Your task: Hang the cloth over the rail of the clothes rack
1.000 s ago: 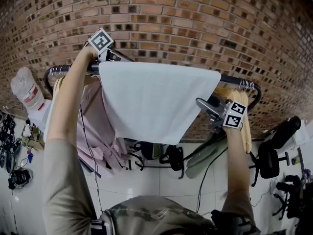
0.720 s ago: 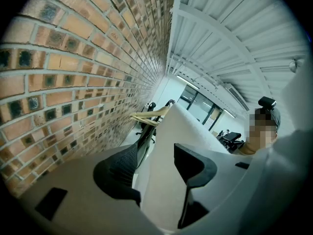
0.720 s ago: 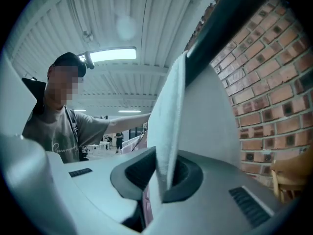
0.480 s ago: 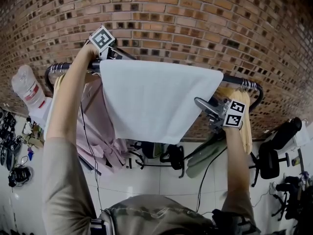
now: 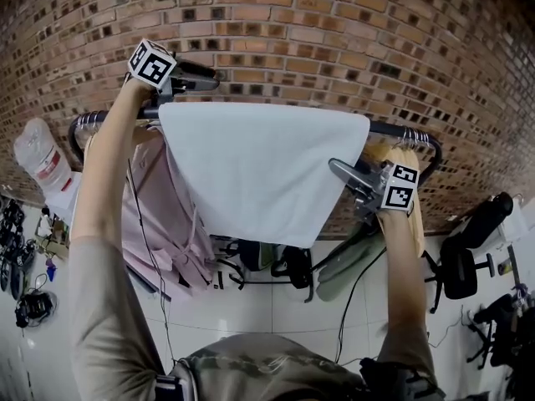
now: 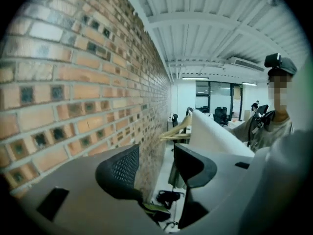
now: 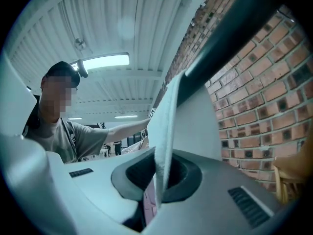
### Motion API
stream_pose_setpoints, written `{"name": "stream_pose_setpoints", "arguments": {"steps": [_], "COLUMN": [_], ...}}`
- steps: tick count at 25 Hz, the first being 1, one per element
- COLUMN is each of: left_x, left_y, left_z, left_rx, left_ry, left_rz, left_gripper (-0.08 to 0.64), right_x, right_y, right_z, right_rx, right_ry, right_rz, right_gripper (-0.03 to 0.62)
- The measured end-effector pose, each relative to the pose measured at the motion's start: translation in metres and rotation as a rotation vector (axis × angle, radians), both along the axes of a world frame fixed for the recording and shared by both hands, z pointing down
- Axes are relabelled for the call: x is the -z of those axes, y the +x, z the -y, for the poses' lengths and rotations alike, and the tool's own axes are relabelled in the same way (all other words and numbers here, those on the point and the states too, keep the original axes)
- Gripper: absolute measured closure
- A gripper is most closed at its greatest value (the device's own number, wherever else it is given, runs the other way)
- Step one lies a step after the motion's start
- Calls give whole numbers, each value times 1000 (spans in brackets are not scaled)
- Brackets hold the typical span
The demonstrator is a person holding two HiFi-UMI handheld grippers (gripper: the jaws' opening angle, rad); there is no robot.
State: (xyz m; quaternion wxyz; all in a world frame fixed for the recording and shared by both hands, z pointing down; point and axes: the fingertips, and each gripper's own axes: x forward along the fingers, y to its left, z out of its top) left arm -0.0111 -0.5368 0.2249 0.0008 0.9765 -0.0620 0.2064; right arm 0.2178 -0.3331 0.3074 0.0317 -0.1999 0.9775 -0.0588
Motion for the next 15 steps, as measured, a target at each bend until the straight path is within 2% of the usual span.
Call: {"name": "stream_pose_setpoints", "arguments": {"steps": [3,5,7,11,15], "left_x": [35,46,39,3,-14], "left_y": [2,5,13,22,22], "left_z": [4,0,-10,-40,-47], "left_rx": [20,7,-37,-169,-192], "left_ry": [123,151,135,85,-15], "left_rz": [-146,-190,-159,-4,62], "left_gripper": [331,331,331,331,331], "right_x": [0,1,3,4,11], "right_y": [2,3,3,-3,-6], "right_z": [4,8,8,6,7], "right_rx": [-26,-39,-28,-11,-5], "right_ry": [-22,-60,-72,-47,-26], "right_rz": [23,55,73,40,25], "right_gripper": [572,574,574,574,574]}}
